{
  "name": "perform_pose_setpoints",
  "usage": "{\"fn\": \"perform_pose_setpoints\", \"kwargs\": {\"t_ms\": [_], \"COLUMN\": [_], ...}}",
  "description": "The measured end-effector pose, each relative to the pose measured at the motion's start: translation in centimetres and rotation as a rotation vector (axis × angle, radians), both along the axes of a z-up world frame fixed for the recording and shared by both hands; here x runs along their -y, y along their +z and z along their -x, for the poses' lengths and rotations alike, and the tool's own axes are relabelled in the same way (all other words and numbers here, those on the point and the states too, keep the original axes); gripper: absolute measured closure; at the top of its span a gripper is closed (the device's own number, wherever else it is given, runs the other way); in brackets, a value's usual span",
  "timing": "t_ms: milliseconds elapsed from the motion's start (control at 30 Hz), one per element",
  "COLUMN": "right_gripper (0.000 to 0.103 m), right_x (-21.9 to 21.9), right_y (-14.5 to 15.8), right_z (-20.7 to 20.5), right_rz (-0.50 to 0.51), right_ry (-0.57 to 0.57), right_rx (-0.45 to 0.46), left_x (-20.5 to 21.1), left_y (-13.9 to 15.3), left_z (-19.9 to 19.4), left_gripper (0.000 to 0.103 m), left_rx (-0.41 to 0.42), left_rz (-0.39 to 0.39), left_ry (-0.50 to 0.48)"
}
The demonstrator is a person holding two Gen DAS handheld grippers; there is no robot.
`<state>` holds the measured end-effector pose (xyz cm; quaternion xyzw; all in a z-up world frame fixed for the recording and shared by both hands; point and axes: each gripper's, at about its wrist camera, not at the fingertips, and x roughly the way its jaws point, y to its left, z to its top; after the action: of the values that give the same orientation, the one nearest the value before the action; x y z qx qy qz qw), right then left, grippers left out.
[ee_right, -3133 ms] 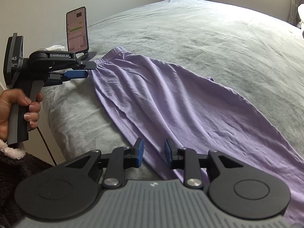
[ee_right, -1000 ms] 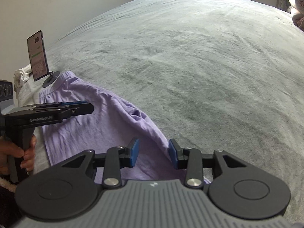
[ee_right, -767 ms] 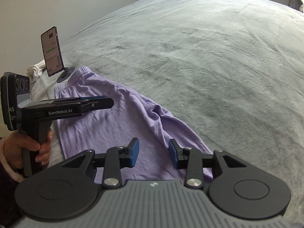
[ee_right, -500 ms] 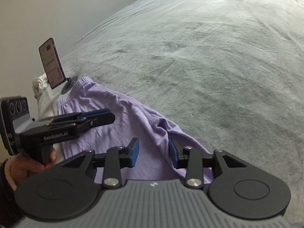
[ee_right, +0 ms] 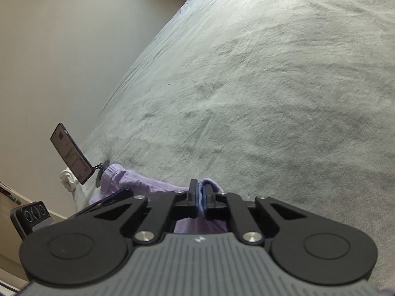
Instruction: Fold clothes
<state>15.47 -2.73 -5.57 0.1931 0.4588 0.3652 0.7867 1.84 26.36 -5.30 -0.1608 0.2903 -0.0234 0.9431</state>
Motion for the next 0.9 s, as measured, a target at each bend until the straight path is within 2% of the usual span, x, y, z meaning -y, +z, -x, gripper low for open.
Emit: {"fn": "perform_pose_setpoints", "kwargs": {"t_ms": [67,167,400,467,500,600,767,900], "right_gripper": [0.097,0.097,0.091,0.086,0.078,0.077,0.077,0.077], "right_x": [0.0,-1.0,-0.7,-0.2,0.1,0.6,-2.1,-4.4], "right_y": [0.1,-0.6,0.8,1.4,1.6,2.4,2.7,1.6], "right_z": [-0.4,-0.6,0.7,1.2,1.4,2.7,6.3,7.0], "right_rz": [0.02,0.103,0.188,0.232,0.241,0.245,0.31,0.347], "right_ry": [-0.033,-0.02,0.014,-0.009,-0.022,-0.039,0.009,0.027], "right_rx": [0.029,0.052,0.123,0.164,0.177,0.221,0.352,0.388], "left_x": [-0.3,-0.8,-1.2,-1.4,-1.4,-1.5,1.6,4.1], "left_y": [0.0,-0.7,0.0,0.1,0.2,0.5,0.1,-0.2], "left_z": [-0.2,-0.9,-0.2,0.1,0.3,0.8,-0.6,-1.8], "left_gripper": [0.071,0.071,0.071,0.071,0.071,0.072,0.07,0.056], "left_rx": [-0.002,-0.035,-0.008,0.002,0.011,0.036,0.028,0.02], "left_rz": [-0.047,-0.077,-0.078,-0.076,-0.068,-0.046,-0.118,-0.179], "left_ry": [0.032,0.066,0.07,0.065,0.055,0.024,-0.146,-0.287]}}
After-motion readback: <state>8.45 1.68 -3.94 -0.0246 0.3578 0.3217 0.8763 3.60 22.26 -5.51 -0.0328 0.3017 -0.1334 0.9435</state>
